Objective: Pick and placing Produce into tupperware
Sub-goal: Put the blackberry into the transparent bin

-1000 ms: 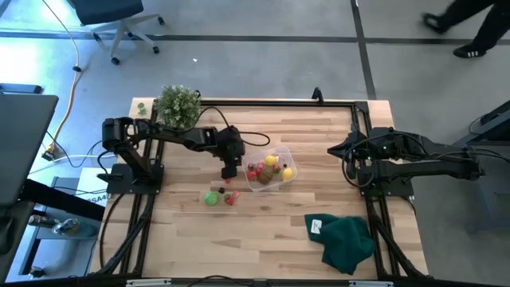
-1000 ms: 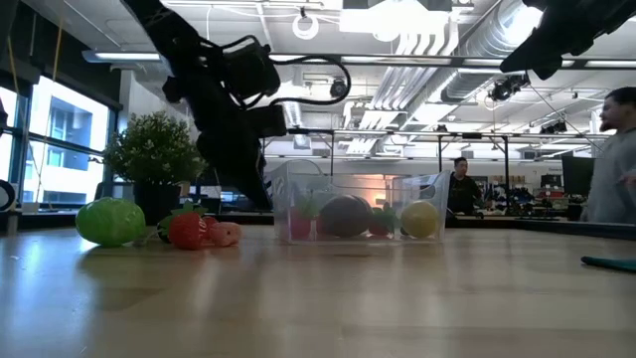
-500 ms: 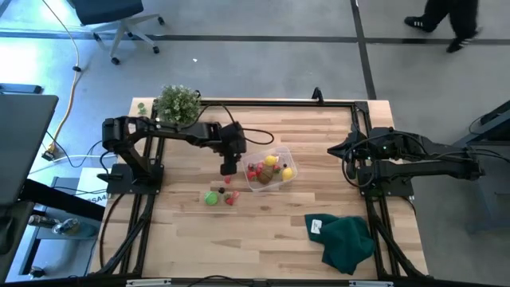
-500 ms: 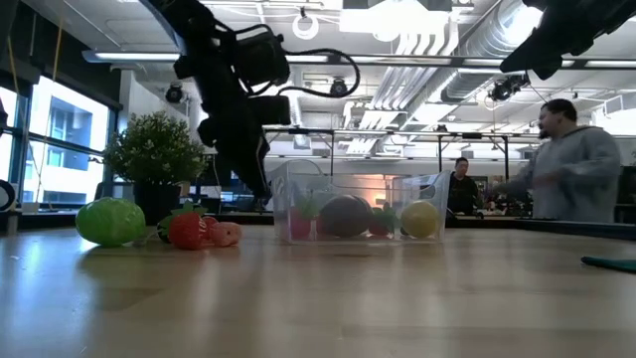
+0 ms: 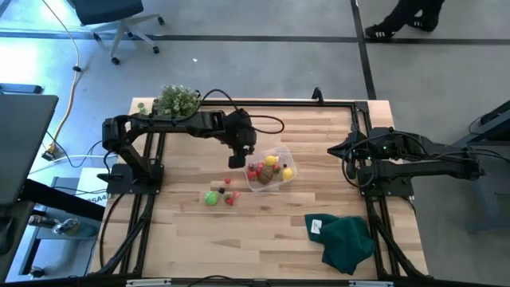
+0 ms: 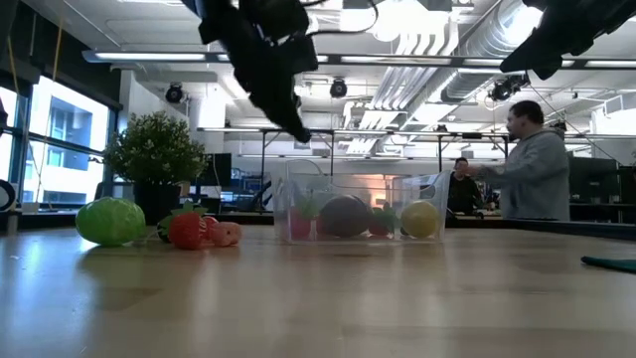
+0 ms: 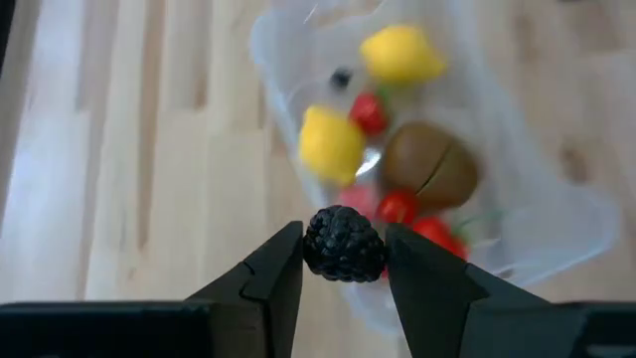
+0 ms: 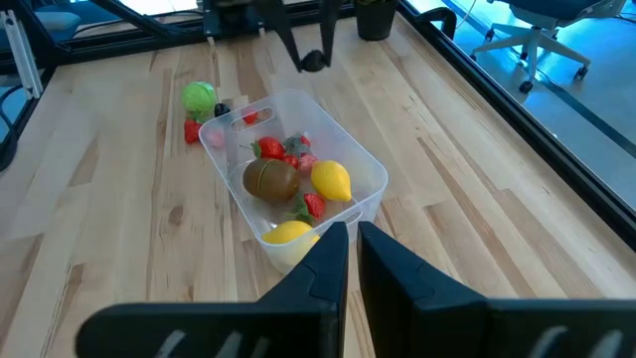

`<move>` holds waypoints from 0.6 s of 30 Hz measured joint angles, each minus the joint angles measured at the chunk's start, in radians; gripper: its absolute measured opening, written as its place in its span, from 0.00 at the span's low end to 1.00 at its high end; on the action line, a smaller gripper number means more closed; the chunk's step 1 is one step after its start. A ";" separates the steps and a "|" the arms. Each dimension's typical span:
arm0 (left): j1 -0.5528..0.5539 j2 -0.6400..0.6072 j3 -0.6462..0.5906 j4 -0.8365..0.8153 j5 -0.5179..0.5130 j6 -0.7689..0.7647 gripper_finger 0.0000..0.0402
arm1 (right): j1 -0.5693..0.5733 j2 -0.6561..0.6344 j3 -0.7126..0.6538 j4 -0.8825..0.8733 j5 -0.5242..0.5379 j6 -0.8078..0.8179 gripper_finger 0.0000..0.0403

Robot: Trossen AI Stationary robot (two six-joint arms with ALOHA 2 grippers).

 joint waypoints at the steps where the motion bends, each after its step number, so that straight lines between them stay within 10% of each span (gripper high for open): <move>1: -0.003 0.000 0.008 0.004 0.020 0.006 0.32 | 0.000 0.000 0.000 0.000 0.000 0.000 0.05; 18: -0.105 0.139 0.017 0.094 0.026 0.025 0.32 | 0.000 0.000 0.000 0.000 0.000 0.000 0.05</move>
